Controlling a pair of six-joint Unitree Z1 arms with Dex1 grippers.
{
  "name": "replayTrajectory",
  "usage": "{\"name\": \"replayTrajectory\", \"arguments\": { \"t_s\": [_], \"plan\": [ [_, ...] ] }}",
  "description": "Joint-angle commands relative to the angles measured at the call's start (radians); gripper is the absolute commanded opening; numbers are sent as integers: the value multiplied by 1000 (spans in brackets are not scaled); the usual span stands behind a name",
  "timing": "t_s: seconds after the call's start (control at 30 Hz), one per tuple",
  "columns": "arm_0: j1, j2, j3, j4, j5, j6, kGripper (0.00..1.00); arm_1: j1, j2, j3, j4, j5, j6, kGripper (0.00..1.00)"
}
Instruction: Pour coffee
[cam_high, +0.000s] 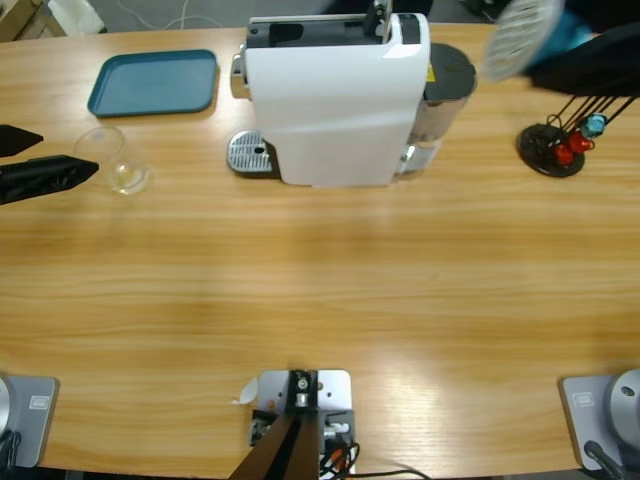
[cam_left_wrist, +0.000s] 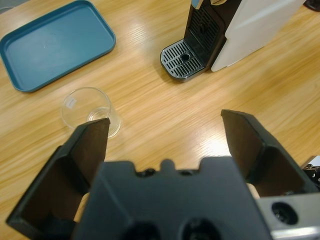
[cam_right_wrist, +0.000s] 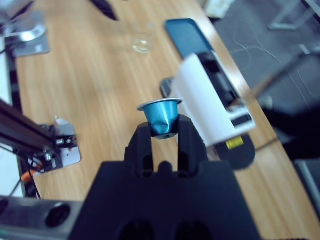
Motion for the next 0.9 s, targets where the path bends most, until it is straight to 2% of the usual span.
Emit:
{"name": "replayTrajectory", "arguments": {
  "t_s": [0.03,0.17,0.3,0.53,0.9],
  "plan": [
    [-8,10,34,-8,5,-10,968,27,264,-107,83,33,-191,0],
    [-8,11,35,-8,5,-10,968,23,345,-113,79,23,-223,0],
    [-8,11,35,-8,5,-10,968,-29,377,-127,50,23,-250,0],
    [-8,16,35,-10,5,-10,968,-105,450,-276,88,27,-318,0],
    [-8,19,35,-11,2,-10,968,-154,574,-430,125,92,-359,0]
  ]
}}
